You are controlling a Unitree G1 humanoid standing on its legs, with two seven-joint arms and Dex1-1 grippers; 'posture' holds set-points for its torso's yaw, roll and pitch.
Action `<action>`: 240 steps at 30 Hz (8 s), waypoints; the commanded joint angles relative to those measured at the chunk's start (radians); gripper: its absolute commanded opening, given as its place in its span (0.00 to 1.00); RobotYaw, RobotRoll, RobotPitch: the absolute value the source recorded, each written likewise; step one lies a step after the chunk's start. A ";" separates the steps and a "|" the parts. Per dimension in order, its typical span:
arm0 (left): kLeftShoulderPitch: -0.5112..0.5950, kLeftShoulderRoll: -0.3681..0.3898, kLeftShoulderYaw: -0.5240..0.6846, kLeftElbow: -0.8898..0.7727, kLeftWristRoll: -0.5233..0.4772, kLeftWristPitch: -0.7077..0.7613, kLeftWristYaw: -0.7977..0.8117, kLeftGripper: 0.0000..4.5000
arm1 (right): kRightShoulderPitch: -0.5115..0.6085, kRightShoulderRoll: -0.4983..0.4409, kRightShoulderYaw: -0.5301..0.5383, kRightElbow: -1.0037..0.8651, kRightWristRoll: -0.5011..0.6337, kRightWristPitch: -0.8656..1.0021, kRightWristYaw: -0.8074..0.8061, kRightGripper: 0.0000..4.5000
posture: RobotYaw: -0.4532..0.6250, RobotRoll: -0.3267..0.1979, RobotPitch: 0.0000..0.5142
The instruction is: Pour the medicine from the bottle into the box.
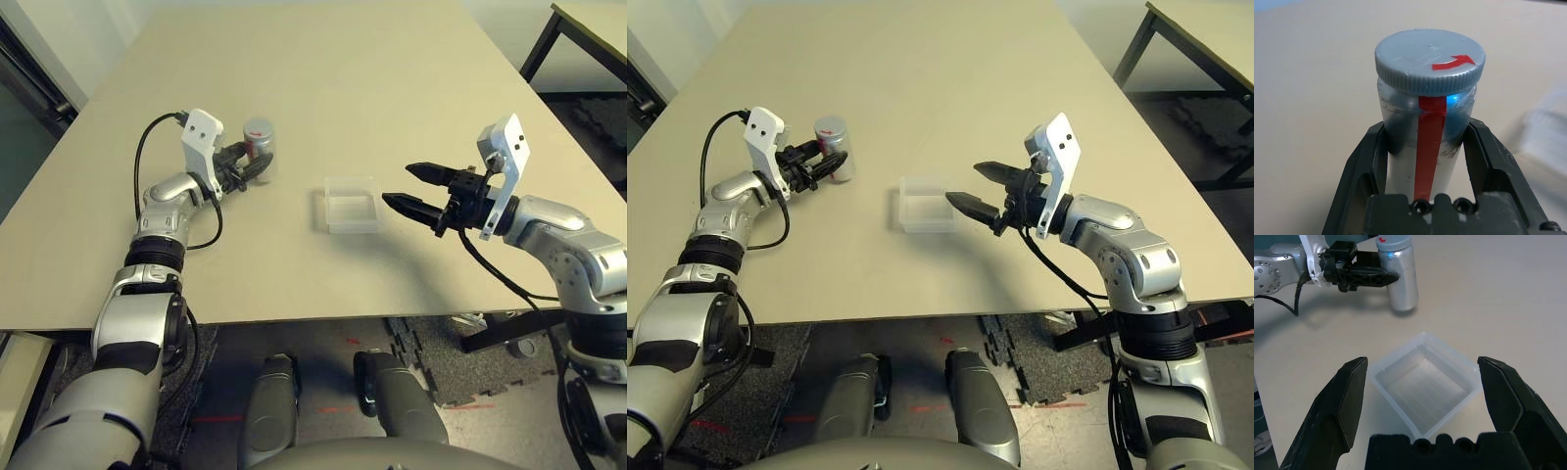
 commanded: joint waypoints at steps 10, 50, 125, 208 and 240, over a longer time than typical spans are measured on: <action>0.115 0.051 -0.162 -0.528 -0.124 0.374 -0.220 0.54 | -0.185 0.024 0.041 0.069 0.016 -0.004 0.077 1.00 | 0.42 0.62 0.47; -0.015 0.077 -0.138 -0.500 -0.177 0.269 -0.298 0.54 | -0.309 0.136 0.148 0.068 0.016 -0.003 0.149 1.00 | 0.44 0.62 0.35; 0.096 0.009 -0.218 -0.666 -0.234 0.378 -0.319 0.54 | -0.739 0.035 0.596 0.964 -0.010 -0.778 0.851 0.57 | 0.48 0.62 0.45; 0.063 -0.011 -0.210 -0.541 -0.213 0.278 -0.265 0.54 | -0.249 -0.154 0.036 0.114 0.058 0.053 0.373 1.00 | 0.40 0.62 0.36; 0.053 -0.040 -0.221 -0.526 -0.210 0.260 -0.262 0.54 | -0.421 0.017 0.122 0.210 -0.072 -0.029 0.248 1.00 | 0.40 0.62 0.36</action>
